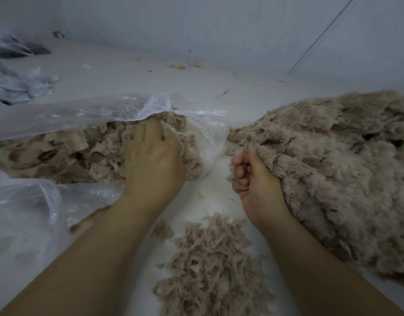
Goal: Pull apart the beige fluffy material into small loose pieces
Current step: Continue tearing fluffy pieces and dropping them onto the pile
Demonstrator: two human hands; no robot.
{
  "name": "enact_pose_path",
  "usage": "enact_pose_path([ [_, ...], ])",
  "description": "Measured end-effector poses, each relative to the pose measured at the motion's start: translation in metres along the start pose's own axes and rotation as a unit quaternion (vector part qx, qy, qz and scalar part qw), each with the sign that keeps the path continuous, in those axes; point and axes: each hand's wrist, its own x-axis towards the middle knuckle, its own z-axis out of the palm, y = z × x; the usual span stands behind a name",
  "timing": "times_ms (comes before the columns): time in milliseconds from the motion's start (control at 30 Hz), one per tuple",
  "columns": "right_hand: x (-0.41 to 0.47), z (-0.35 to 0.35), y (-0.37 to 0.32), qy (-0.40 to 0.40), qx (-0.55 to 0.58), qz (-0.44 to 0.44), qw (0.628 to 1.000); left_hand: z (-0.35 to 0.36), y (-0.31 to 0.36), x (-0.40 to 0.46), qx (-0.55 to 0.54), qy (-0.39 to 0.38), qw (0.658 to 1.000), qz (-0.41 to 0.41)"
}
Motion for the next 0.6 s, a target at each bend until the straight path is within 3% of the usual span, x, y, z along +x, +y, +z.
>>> enact_pose_path([
  [100,-0.001,0.001,0.0,0.015,-0.002,-0.003,1.0,0.01,0.018,-0.01,-0.137,-0.085,0.985,0.065],
  [233,-0.003,0.002,-0.001,0.034,-0.019,-0.004,0.999,0.025,0.034,-0.02,-0.282,-0.228,0.922,0.135],
  [433,-0.004,0.002,-0.001,0.046,-0.02,-0.011,0.999,0.046,0.044,-0.012,-0.223,-0.307,0.915,0.134],
  [600,-0.006,0.001,-0.001,0.034,-0.019,-0.023,0.999,0.042,0.039,-0.008,-0.273,-0.298,0.905,0.136],
])
